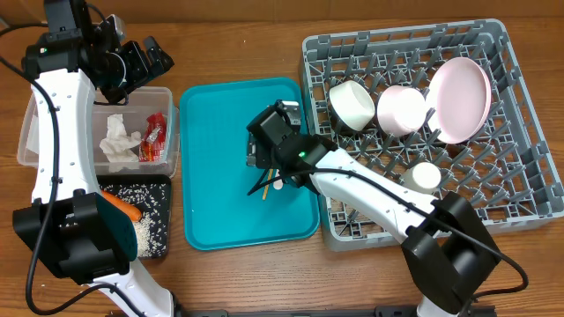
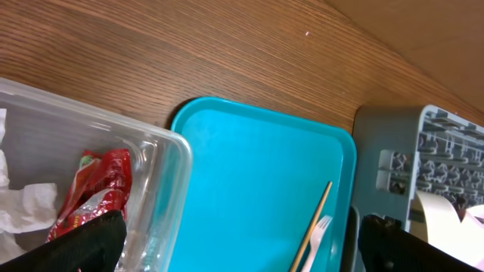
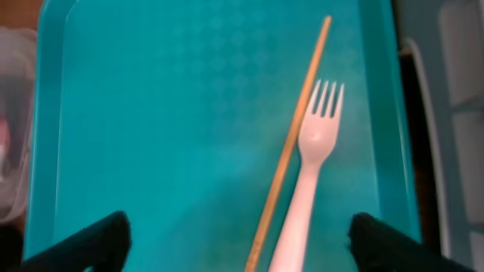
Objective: Sort waste into correct bins and load items into the dishwasher
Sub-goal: 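Move the right gripper over the white fork on the teal tray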
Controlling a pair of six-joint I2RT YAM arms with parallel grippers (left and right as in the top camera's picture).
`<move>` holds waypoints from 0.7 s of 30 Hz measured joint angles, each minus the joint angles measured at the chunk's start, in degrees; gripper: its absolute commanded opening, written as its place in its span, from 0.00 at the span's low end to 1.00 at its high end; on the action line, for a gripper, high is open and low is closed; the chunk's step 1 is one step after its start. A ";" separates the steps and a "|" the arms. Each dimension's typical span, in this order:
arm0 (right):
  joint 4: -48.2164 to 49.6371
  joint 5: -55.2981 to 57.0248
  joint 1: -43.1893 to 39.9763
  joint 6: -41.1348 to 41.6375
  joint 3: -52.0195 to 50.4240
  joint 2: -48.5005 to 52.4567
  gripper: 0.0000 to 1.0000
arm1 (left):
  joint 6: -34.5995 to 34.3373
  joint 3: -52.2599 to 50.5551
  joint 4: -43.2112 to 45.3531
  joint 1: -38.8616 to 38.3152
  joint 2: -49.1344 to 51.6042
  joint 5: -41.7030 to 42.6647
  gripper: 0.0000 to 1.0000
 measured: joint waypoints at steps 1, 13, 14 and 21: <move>-0.07 -0.22 0.02 0.02 0.00 0.00 1.00 | 0.02 0.00 0.00 0.00 0.00 -0.09 1.00; -0.57 -1.07 -0.02 -0.76 0.00 0.00 0.48 | 0.02 0.00 0.00 -0.22 0.00 -0.63 1.00; -0.59 -0.74 0.00 -0.24 -0.02 0.00 0.47 | 0.00 0.00 0.00 -0.28 0.00 -0.63 1.00; -2.69 3.78 -0.02 3.32 -0.07 0.00 0.42 | 0.02 0.00 0.00 -0.37 0.00 -0.63 1.00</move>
